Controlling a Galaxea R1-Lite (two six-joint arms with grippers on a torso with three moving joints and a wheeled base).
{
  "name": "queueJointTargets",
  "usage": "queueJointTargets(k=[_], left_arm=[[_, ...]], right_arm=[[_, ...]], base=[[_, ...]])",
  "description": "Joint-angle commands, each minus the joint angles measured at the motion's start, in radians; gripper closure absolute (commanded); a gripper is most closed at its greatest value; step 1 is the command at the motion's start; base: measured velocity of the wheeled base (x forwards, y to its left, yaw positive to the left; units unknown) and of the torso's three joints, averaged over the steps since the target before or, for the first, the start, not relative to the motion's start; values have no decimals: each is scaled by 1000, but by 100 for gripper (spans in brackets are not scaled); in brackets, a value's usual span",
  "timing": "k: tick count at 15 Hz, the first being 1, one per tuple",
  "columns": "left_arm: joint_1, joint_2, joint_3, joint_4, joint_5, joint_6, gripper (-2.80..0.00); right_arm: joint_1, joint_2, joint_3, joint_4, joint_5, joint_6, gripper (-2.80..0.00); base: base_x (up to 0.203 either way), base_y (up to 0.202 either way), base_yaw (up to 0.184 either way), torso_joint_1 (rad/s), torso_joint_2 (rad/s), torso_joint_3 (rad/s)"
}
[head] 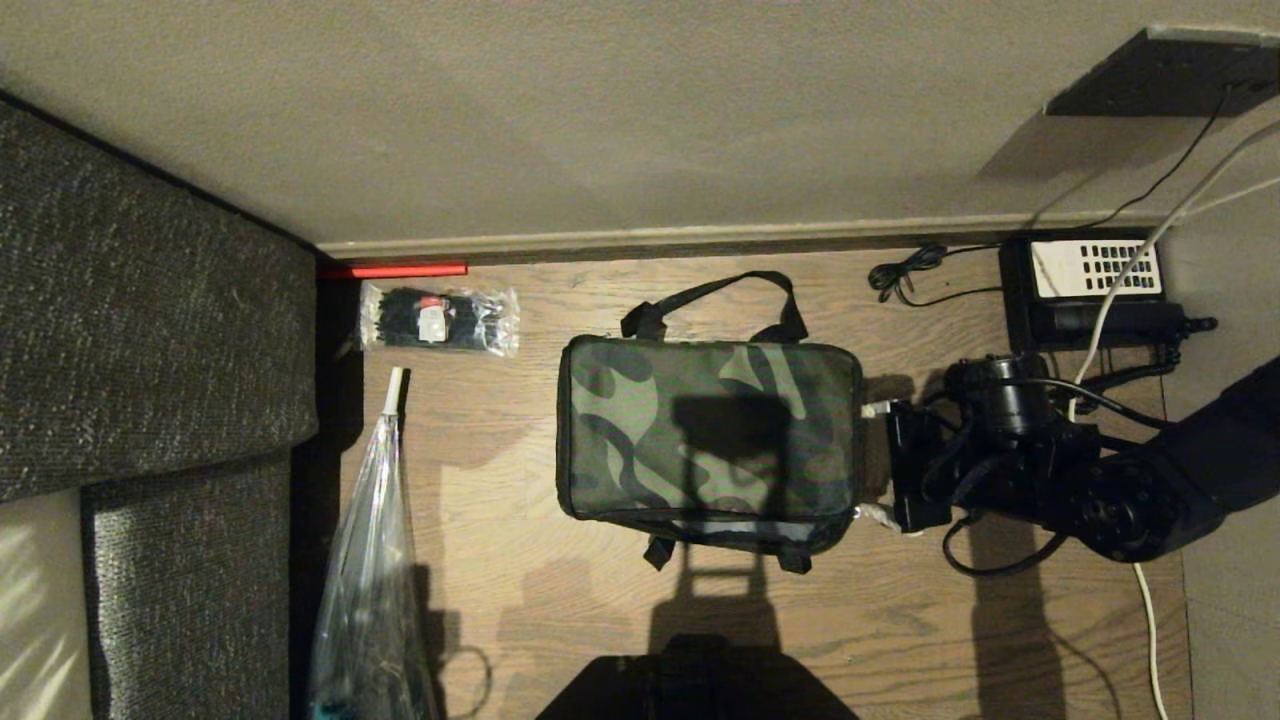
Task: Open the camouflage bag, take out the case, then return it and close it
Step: Open the top of the storage box
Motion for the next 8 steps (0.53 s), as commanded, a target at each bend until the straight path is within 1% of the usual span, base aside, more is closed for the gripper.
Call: queueJointTargets(k=[1, 3, 5, 7, 8], left_arm=[[0, 3, 3, 0, 1, 0, 0], [0, 1, 3, 0, 1, 0, 0], [0, 4, 3, -1, 1, 0, 0], [0, 1, 3, -1, 1, 0, 0], [0, -4, 3, 0, 1, 0, 0]], right_arm=[[9, -24, 19, 5, -8, 32, -280], [25, -60, 45, 5, -21, 85, -280], [37, -104, 97, -3, -20, 113, -280], [83, -132, 133, -7, -24, 123, -280], [93, -142, 142, 0, -29, 129, -280]], base=[[0, 0, 0, 0, 0, 0], [0, 0, 0, 0, 0, 0], [0, 0, 0, 0, 0, 0], [0, 0, 0, 0, 0, 0], [0, 0, 0, 0, 0, 0]])
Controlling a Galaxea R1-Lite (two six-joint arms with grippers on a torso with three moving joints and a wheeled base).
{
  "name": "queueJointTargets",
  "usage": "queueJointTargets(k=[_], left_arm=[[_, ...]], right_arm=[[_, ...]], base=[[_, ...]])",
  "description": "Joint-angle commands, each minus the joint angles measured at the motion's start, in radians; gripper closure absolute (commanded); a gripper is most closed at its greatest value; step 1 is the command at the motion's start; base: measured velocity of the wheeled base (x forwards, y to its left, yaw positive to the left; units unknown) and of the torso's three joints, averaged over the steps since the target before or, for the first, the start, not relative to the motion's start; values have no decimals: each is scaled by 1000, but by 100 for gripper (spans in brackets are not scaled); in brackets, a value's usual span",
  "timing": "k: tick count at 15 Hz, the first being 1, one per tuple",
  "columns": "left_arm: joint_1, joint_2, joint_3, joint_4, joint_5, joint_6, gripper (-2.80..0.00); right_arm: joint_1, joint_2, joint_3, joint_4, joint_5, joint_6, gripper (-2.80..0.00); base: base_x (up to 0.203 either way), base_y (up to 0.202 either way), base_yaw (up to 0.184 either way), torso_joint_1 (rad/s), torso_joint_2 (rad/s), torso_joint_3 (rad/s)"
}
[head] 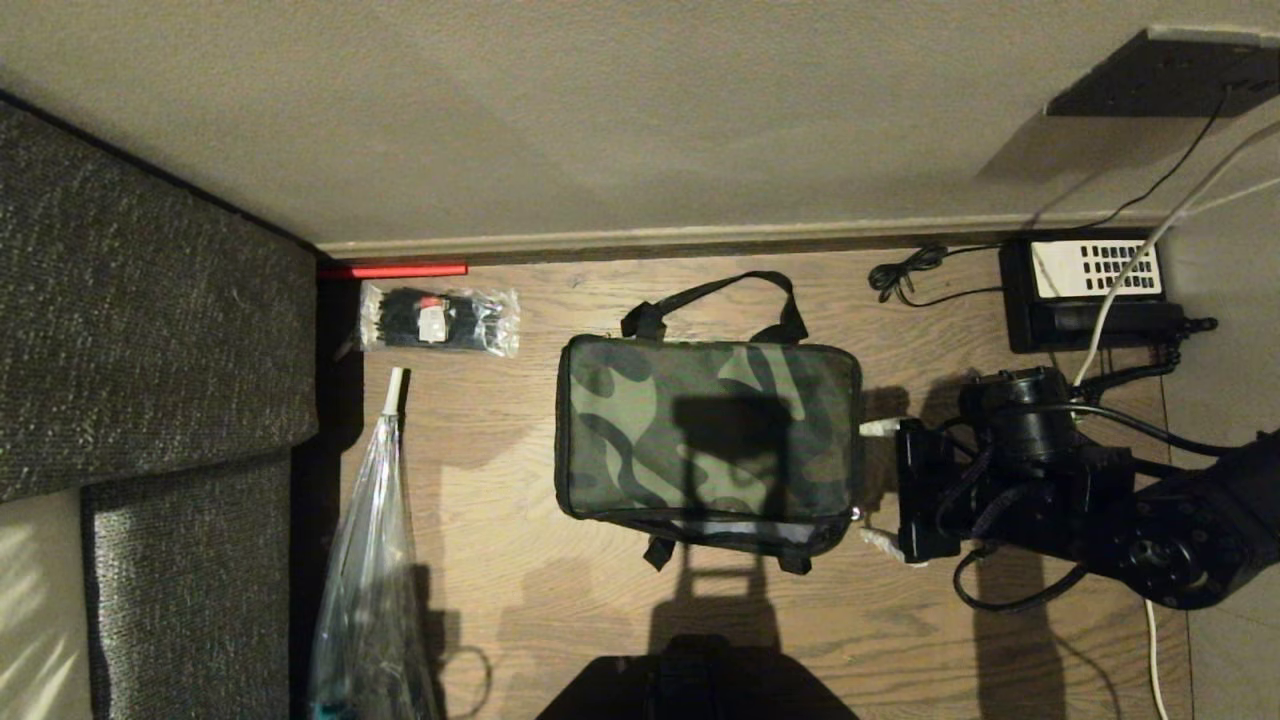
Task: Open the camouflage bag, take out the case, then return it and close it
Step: Open the top of the storage box
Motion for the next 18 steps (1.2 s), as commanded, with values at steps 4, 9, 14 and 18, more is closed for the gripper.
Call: queueJointTargets(k=[4, 9, 14, 18], left_arm=[[0, -21, 3, 1, 0, 0, 0], [0, -24, 3, 1, 0, 0, 0], [0, -26, 3, 1, 0, 0, 0], [0, -24, 3, 1, 0, 0, 0]], right_arm=[[75, -29, 89, -65, -60, 3, -280], [34, -45, 181, -288, -50, -272, -280], [-72, -101, 233, -374, 340, -919, -280], [-123, -123, 261, -271, 432, -1058, -280]], base=[[0, 0, 0, 0, 0, 0], [0, 0, 0, 0, 0, 0], [0, 0, 0, 0, 0, 0], [0, 0, 0, 0, 0, 0]])
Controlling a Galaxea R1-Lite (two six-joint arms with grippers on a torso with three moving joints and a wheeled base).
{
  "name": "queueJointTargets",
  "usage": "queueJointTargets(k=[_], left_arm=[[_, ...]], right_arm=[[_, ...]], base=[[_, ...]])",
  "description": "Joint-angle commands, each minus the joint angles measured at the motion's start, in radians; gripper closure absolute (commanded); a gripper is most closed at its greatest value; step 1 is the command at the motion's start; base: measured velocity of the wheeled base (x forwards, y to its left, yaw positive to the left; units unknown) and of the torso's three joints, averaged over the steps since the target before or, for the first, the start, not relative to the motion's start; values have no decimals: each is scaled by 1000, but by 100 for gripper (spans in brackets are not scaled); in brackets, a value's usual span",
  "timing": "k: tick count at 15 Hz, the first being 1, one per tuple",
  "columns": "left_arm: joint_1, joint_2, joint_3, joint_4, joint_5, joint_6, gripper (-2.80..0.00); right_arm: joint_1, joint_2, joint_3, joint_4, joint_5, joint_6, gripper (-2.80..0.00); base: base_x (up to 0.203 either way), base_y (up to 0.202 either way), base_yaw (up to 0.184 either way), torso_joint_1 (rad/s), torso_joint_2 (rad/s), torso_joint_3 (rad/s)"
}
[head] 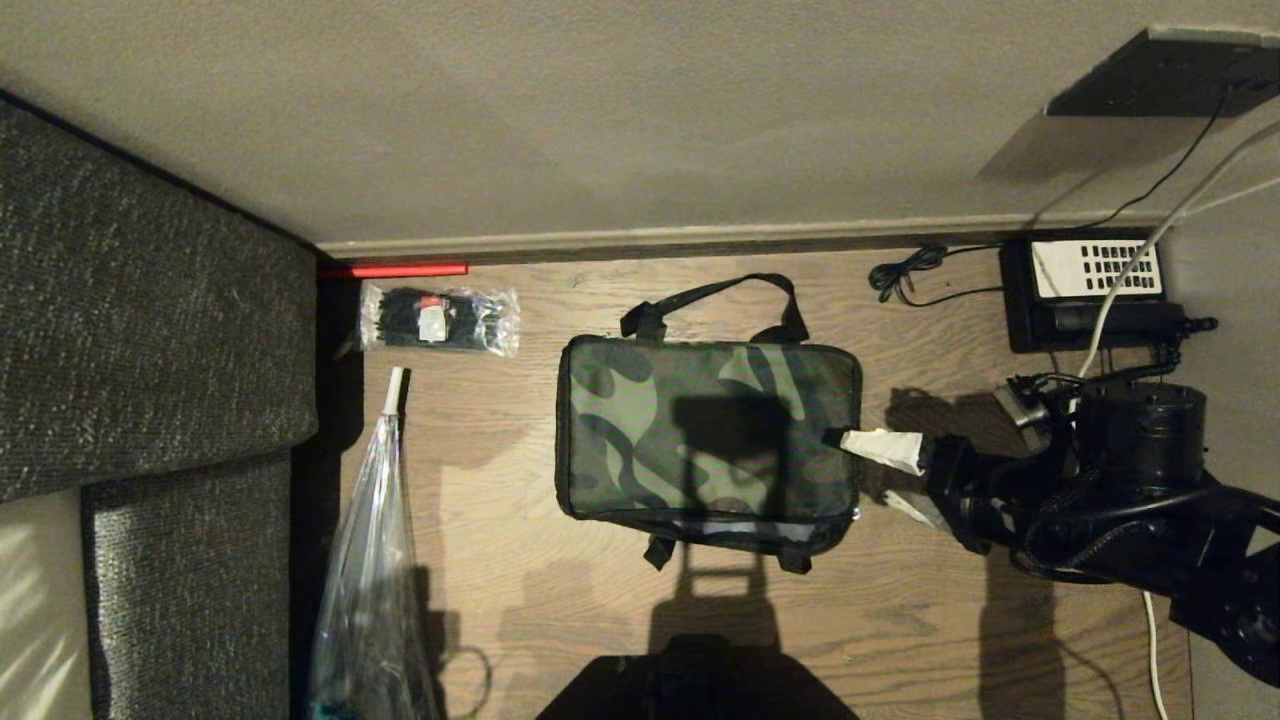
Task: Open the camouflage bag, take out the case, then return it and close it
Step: Open the top of the storage box
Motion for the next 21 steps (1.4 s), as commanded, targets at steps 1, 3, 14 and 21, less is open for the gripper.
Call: queueJointTargets(k=[1, 3, 14, 21], left_arm=[[0, 1, 3, 0, 0, 0, 0], [0, 0, 3, 0, 0, 0, 0], [0, 2, 3, -2, 0, 0, 0], [0, 8, 3, 0, 2, 0, 0]], right_arm=[[-68, -24, 24, 175, 81, -250, -280], [-165, -30, 39, 429, 97, -859, -280], [-186, 184, 69, 110, -397, -1675, -280], [-113, 206, 75, 1, -218, -1560, -280]], base=[[0, 0, 0, 0, 0, 0], [0, 0, 0, 0, 0, 0], [0, 0, 0, 0, 0, 0], [0, 0, 0, 0, 0, 0]])
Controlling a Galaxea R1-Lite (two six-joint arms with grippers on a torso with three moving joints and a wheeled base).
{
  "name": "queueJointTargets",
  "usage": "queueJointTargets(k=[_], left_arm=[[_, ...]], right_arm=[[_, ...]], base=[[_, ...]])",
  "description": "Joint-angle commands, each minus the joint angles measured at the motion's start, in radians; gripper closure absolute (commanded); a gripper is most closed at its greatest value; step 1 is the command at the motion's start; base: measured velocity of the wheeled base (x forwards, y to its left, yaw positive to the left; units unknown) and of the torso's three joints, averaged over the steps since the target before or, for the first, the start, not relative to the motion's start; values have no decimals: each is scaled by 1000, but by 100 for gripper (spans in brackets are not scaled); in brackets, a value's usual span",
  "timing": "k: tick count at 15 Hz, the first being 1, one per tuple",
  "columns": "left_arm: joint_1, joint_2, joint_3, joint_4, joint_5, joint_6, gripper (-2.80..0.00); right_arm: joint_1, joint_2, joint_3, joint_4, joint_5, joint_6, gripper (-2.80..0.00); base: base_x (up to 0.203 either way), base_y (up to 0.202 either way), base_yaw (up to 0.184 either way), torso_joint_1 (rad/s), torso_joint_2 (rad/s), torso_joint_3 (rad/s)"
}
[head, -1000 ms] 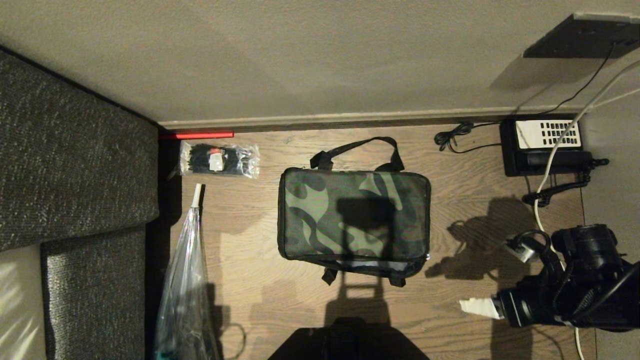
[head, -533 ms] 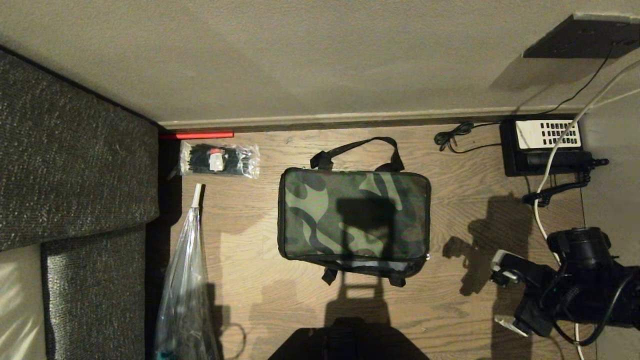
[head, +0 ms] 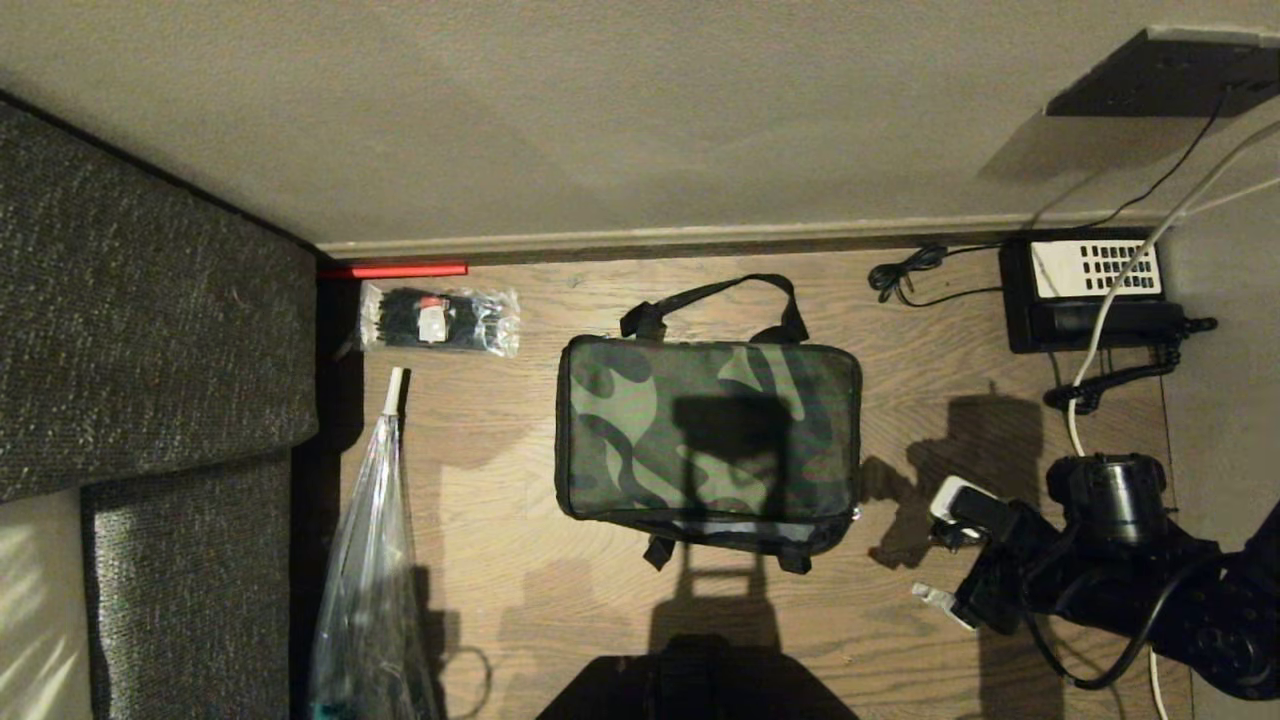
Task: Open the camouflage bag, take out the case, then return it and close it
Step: Open the top of the storage box
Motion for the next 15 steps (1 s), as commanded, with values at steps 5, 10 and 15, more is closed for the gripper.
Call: queueJointTargets(k=[5, 10, 15], left_arm=[[0, 0, 3, -1, 1, 0, 0], [0, 0, 3, 0, 1, 0, 0], [0, 0, 3, 1, 1, 0, 0]], right_arm=[[91, 35, -1, -103, 63, 102, -280], [98, 158, -14, -294, 77, 100, -280], [95, 220, -78, -359, 76, 130, -280]], base=[[0, 0, 0, 0, 0, 0], [0, 0, 0, 0, 0, 0], [0, 0, 0, 0, 0, 0]])
